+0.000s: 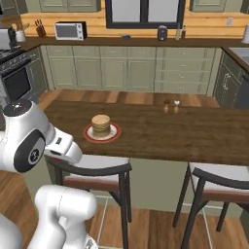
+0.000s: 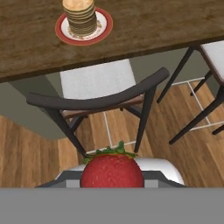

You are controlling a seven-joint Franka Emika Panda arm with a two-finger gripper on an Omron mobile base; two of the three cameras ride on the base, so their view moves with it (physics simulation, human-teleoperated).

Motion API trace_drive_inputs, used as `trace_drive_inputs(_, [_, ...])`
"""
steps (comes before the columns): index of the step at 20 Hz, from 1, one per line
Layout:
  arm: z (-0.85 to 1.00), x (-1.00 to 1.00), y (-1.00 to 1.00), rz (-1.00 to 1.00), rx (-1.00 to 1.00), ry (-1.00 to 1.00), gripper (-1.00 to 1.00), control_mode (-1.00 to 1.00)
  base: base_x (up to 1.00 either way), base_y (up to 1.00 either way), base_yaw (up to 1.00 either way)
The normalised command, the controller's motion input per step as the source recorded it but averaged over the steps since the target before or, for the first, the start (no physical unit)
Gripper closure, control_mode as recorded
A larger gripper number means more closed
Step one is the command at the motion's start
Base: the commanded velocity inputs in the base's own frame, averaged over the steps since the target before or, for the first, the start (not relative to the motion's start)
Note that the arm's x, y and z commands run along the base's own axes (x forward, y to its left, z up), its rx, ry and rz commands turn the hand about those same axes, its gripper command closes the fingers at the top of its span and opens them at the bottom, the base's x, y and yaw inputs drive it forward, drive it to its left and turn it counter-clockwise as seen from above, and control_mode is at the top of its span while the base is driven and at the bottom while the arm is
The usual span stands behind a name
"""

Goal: Take the strawberry from the fridge and place it on top of the pancake, located on the dining counter.

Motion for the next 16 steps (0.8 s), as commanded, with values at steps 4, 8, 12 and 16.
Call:
trace_drive_inputs(4, [0.0,0.0,0.0,0.0,0.0,0.0,1.0,1.0,0.99,0.24,0.13])
trace_drive_inputs(8, [0.0,0.0,0.0,0.0,0.0,0.0,1.0,1.0,0.49,0.04,0.01])
trace_drive_inputs(12, [0.0,0.0,0.0,0.0,0.0,0.0,1.0,1.0,0.0,0.0,0.0])
trace_drive_inputs(16, [0.0,0.0,0.0,0.0,0.0,0.0,1.0,1.0,0.0,0.0,0.0])
